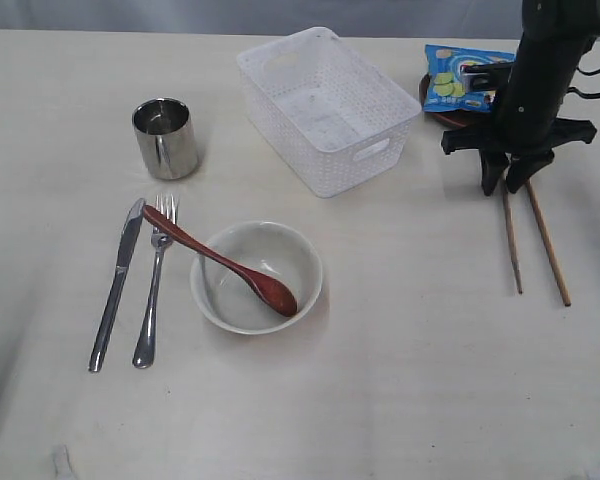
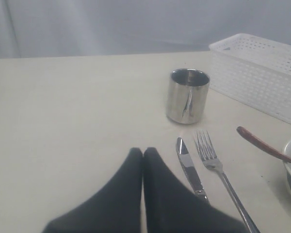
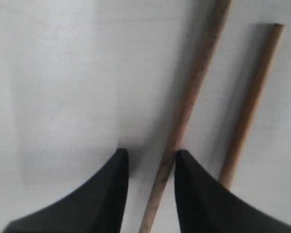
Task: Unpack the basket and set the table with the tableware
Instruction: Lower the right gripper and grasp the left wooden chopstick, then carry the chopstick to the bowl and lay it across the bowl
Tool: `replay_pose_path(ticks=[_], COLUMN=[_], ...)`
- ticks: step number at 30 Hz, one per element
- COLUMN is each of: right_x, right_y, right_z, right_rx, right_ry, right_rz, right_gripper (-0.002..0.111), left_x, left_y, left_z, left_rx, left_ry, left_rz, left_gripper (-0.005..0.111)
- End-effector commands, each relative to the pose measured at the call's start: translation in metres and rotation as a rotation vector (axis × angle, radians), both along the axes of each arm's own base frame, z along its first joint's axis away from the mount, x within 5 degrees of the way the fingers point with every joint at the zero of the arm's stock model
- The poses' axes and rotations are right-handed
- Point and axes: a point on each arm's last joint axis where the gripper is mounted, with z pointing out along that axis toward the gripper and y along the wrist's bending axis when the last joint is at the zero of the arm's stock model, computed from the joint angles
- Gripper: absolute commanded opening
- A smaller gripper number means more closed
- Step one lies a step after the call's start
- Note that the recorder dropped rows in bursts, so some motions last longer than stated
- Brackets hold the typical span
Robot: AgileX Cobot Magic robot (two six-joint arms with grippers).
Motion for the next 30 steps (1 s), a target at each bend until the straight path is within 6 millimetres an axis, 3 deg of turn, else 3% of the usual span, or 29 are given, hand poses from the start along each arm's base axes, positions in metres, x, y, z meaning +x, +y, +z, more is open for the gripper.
replay_pose_path(ticks=[1,3,8,10,12,13,14,16,19,21,24,30], right_x=[-0.001,-0.001,-0.003,-0.003,-0.006,-0.009,-0.012,-0.025,-0.049,-0.063,-0.081,-0.098], right_y=[0.004,0.005,0.01,0.014,0.016,0.017,0.018,0.026,0.06,0.095,0.153,0.212], right_z=[-0.021,-0.021,-0.012,0.009,0.046,0.075,0.087,0.136,0.18,0.187,0.175,0.138], right_rx=[0.072,0.075,0.138,0.186,0.219,0.245,0.256,0.353,0.524,0.583,0.604,0.601], right_ry=[0.028,0.028,0.032,-0.01,-0.077,-0.142,-0.165,-0.257,-0.319,-0.299,-0.246,-0.166], right_rz=[0.012,0.023,0.017,0.014,0.026,0.025,0.024,0.021,0.094,0.161,0.224,0.256], right_gripper=[0.012,0.0,0.0,0.0,0.0,0.0,0.0,0.0,0.0,0.0,0.0,0.0], left_x=[0.0,0.0,0.0,0.0,0.0,0.0,0.0,0.0,0.0,0.0,0.0,0.0], left_y=[0.0,0.0,0.0,0.0,0.0,0.0,0.0,0.0,0.0,0.0,0.0,0.0], left_z=[0.0,0.0,0.0,0.0,0.0,0.0,0.0,0.0,0.0,0.0,0.0,0.0], left_rx=[0.003,0.003,0.003,0.003,0.003,0.003,0.003,0.003,0.003,0.003,0.003,0.003], left_ry=[-0.011,-0.011,-0.011,-0.011,-0.011,-0.011,-0.011,-0.011,-0.011,-0.011,-0.011,-0.011], left_rz=[-0.004,-0.004,-0.004,-0.004,-0.004,-0.004,-0.004,-0.004,-0.004,-0.004,-0.004,-0.004], left_gripper=[0.0,0.0,0.0,0.0,0.0,0.0,0.0,0.0,0.0,0.0,0.0,0.0])
